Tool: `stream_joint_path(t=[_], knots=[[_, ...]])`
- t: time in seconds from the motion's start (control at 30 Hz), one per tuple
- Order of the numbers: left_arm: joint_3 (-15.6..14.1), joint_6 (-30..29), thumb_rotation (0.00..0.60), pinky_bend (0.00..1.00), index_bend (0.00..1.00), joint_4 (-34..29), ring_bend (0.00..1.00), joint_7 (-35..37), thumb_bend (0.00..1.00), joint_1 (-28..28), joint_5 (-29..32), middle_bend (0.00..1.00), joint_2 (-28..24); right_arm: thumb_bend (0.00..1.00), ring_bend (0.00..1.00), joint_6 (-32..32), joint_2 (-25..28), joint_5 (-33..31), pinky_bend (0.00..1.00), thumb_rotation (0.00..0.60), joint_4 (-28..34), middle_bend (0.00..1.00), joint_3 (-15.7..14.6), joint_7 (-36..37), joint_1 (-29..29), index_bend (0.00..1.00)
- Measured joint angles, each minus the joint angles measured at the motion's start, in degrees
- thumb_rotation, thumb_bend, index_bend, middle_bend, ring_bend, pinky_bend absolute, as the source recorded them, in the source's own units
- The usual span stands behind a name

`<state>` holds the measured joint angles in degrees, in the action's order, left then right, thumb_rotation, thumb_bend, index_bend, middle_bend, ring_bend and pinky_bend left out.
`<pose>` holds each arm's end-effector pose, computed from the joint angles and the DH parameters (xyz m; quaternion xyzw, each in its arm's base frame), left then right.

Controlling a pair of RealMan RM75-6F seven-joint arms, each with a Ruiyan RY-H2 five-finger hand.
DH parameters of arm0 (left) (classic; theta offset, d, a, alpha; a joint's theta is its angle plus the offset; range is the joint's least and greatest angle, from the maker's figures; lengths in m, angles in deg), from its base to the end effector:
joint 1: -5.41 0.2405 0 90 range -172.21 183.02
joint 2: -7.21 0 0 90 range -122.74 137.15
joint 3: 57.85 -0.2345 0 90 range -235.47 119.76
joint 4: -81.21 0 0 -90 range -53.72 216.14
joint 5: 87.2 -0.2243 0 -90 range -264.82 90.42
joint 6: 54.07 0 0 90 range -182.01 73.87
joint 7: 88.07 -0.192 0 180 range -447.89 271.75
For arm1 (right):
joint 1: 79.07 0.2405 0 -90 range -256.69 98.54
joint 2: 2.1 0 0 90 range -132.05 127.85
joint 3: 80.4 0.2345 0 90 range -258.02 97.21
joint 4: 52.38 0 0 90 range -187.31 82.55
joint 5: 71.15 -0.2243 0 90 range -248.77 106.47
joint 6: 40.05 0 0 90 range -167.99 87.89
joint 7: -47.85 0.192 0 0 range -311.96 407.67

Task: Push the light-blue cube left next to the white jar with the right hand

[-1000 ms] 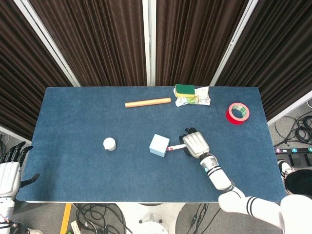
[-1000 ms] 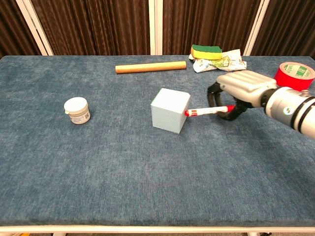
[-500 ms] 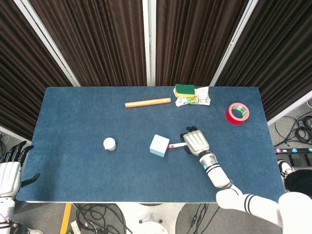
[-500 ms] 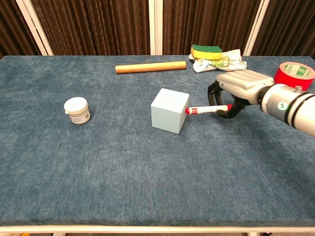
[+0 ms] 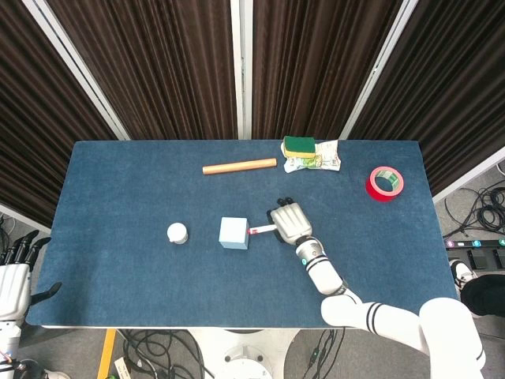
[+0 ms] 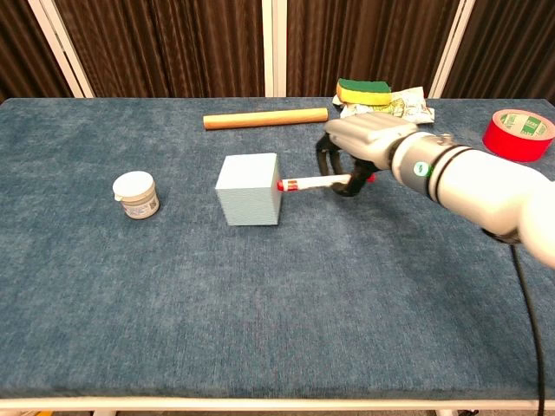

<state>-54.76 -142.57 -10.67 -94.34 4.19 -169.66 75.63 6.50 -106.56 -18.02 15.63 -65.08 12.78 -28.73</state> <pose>-0.3108 0.2091 0.1292 -0.5594 -0.3904 -0.3617 0.6355 -0.0904 -0.4014 -0.1215 0.7809 -0.3466 0.2966 0.4267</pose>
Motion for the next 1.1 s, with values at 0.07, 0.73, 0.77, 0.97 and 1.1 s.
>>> stream_joint_path(t=[0.07, 0.73, 0.77, 0.97, 1.1], knots=[[0.0, 0.0, 0.600, 0.24, 0.26, 0.1, 0.16, 0.1, 0.09, 0.0, 0.0, 0.22, 0.0, 0.43, 0.18, -0.1, -0.6, -1.0, 0.18, 0.600, -0.1, 0.54, 0.2, -1.0, 1.0, 0.57], [0.0, 0.4, 0.600, 0.24, 0.26, 0.9, 0.16, 0.5, 0.09, 0.3, 0.5, 0.22, 0.2, 0.43, 0.19, 0.4, -7.2, -6.7, 0.18, 0.600, -3.7, 0.55, 0.9, -7.0, 8.9, 0.58], [0.0, 0.3, 0.600, 0.24, 0.26, 1.0, 0.16, 0.6, 0.09, 0.3, 0.5, 0.22, 0.2, 0.43, 0.19, 0.4, -7.2, -6.9, 0.18, 0.600, -3.7, 0.55, 1.0, -7.1, 9.0, 0.58], [0.0, 0.0, 0.600, 0.24, 0.26, 1.2, 0.16, 1.2, 0.09, 0.6, 0.4, 0.22, 0.2, 0.43, 0.19, 1.1, -4.9, -6.5, 0.18, 0.600, -2.1, 0.55, 0.0, -5.8, 7.6, 0.58], [0.0, 0.0, 0.600, 0.24, 0.26, 1.2, 0.16, 1.2, 0.09, 0.4, -0.1, 0.22, 0.4, 0.42, 0.19, 1.9, -0.8, -5.0, 0.18, 0.600, 0.0, 0.54, -2.1, -3.4, 4.6, 0.58]])
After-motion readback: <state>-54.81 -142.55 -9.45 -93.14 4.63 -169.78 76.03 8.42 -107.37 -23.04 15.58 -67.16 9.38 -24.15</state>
